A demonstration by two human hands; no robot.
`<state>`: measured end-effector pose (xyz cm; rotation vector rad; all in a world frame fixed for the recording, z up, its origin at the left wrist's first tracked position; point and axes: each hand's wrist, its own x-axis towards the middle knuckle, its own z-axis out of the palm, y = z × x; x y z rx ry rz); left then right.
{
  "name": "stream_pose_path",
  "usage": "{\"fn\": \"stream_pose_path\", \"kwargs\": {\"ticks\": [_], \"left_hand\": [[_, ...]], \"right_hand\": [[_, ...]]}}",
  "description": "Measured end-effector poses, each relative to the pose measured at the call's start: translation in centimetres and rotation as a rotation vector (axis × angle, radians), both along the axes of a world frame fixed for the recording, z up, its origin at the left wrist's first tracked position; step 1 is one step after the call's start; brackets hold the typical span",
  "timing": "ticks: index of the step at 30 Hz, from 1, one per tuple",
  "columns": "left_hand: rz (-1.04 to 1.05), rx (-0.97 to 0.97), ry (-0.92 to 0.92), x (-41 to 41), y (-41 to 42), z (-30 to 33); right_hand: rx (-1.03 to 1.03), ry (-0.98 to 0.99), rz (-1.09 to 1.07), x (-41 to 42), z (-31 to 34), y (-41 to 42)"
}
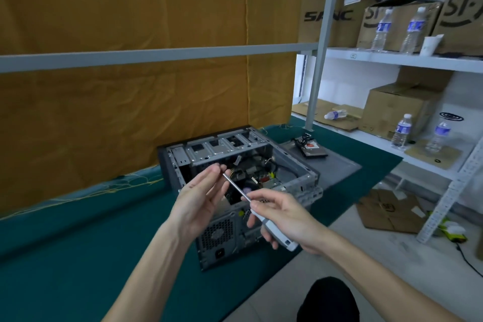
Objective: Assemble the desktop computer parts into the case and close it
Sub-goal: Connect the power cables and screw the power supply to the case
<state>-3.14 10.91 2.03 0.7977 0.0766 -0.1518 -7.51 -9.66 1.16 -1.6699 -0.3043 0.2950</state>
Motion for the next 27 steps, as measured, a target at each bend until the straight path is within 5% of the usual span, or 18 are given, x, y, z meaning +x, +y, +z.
{"fn": "stream_pose_path", "kwargs": {"ticks": [15, 27], "left_hand": [[-0.265, 0.545, -0.025, -6.5, 5.5, -3.2], [-0.089, -0.081, 0.311, -7.6, 1.2, -8.0]], "right_hand": [[-0.308, -0.167, 0.059, -6.2, -3.3, -0.6], [-0.072, 0.051, -0.012, -7.8, -6.6, 3.4]]}}
